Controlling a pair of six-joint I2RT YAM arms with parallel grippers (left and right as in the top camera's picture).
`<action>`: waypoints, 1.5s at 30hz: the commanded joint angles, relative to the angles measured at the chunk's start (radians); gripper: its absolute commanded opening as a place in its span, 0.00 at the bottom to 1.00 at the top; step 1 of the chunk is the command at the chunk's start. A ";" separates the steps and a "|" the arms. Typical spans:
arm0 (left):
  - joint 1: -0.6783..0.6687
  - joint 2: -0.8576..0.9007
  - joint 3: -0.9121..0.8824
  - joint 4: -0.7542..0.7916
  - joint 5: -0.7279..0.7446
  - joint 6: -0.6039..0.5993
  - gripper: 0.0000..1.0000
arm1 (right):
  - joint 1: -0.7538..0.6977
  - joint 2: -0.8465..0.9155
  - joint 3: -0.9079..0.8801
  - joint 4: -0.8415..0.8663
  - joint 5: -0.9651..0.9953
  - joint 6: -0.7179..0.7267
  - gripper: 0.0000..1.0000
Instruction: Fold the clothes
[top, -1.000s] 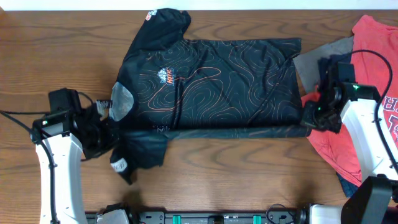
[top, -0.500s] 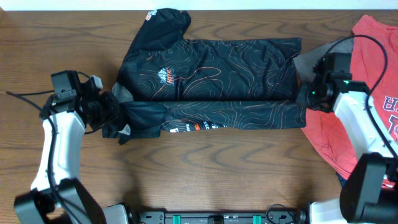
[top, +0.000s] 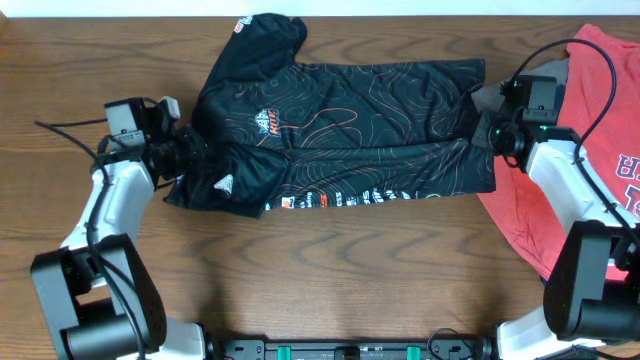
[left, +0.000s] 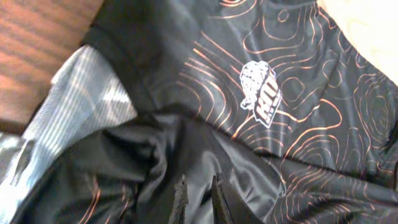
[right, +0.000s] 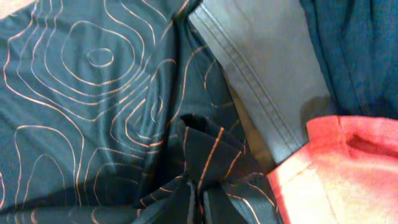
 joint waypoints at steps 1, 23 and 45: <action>-0.013 0.029 0.004 0.016 -0.005 -0.002 0.17 | 0.005 0.020 0.000 0.019 0.016 0.003 0.06; -0.013 0.043 -0.031 -0.134 -0.012 0.041 0.59 | 0.008 0.029 0.000 0.058 0.017 0.004 0.14; -0.127 0.069 -0.043 -0.107 -0.144 0.109 0.06 | 0.008 0.029 -0.001 -0.187 0.021 0.003 0.22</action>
